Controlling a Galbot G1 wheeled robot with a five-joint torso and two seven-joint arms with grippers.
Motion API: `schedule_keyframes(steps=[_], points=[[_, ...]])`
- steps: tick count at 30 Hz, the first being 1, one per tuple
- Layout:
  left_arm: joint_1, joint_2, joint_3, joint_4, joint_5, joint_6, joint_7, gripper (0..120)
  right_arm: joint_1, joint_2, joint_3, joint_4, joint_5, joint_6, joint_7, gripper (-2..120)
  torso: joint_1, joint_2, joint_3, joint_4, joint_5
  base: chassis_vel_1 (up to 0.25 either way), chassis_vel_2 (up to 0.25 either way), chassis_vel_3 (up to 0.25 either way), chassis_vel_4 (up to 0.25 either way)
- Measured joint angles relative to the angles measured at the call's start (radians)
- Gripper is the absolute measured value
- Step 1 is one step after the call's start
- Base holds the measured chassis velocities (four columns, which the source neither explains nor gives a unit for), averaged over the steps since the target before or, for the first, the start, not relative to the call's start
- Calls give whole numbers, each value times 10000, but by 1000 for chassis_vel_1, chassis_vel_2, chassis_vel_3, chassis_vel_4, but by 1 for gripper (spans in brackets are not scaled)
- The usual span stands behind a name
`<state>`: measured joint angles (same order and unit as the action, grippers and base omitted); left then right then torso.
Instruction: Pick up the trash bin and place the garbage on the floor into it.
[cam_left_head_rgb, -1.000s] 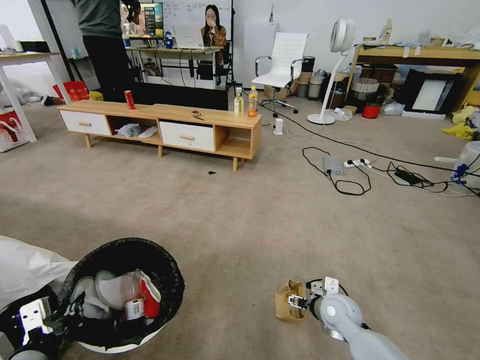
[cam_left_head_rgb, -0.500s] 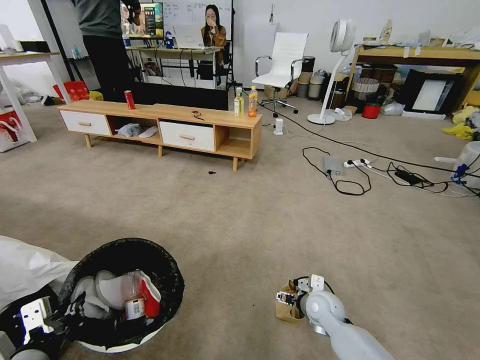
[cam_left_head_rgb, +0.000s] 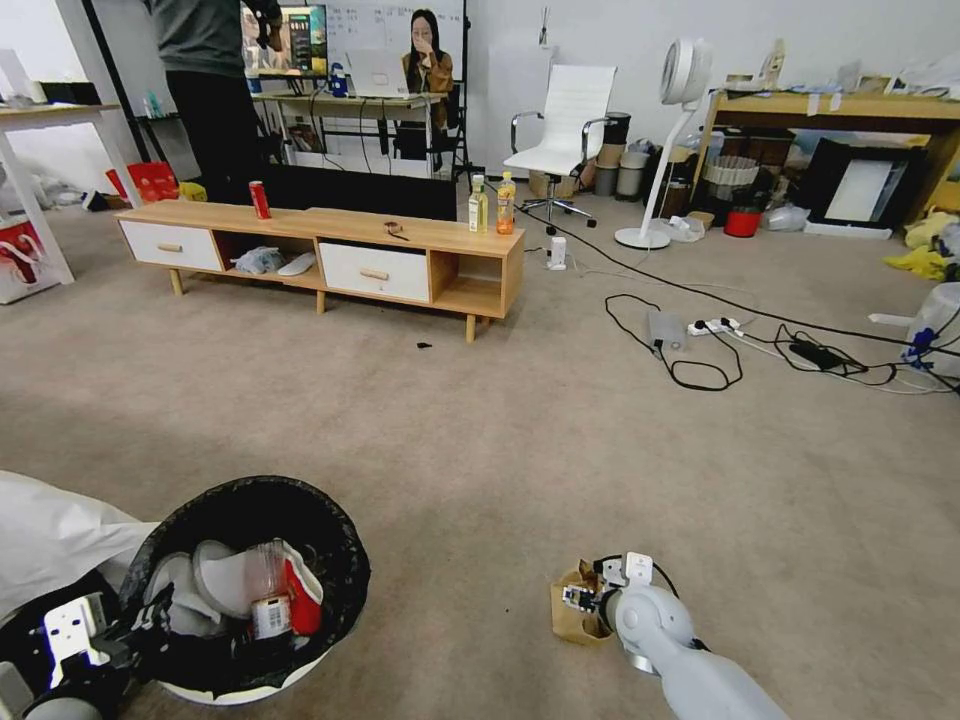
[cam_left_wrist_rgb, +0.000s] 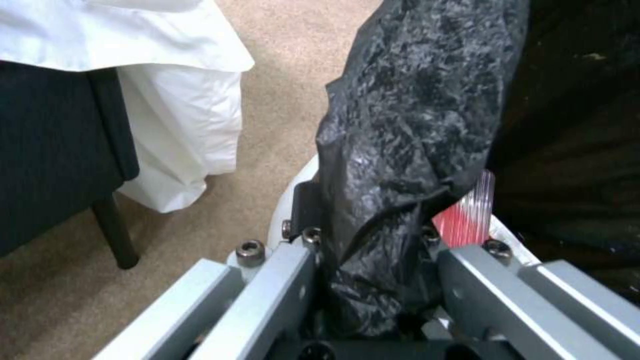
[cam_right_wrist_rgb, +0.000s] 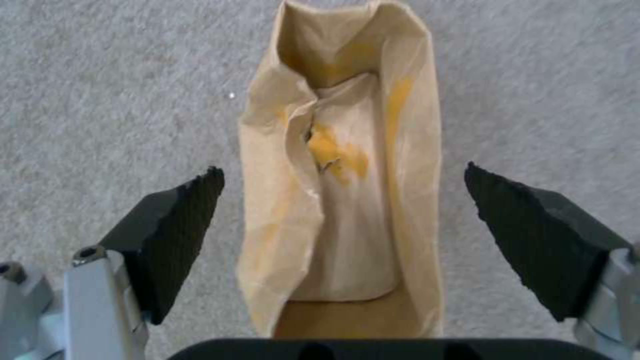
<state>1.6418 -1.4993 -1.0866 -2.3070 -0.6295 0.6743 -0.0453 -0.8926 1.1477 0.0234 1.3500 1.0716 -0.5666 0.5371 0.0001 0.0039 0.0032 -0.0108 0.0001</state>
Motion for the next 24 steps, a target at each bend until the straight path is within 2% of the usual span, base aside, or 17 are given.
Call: schedule_keyframes(steps=[10,24], points=[[-59,-37,38,15,40,0,0,5,-158,-454,115,631,125,-113,240,95,0,0,0,-1,-1,0,0,0,0],[-1,-61,14,-77,64,0,0,5,142,130,-70,-171,-59,-83,-67,96,0,0,0,3,0,0,0,0,0]])
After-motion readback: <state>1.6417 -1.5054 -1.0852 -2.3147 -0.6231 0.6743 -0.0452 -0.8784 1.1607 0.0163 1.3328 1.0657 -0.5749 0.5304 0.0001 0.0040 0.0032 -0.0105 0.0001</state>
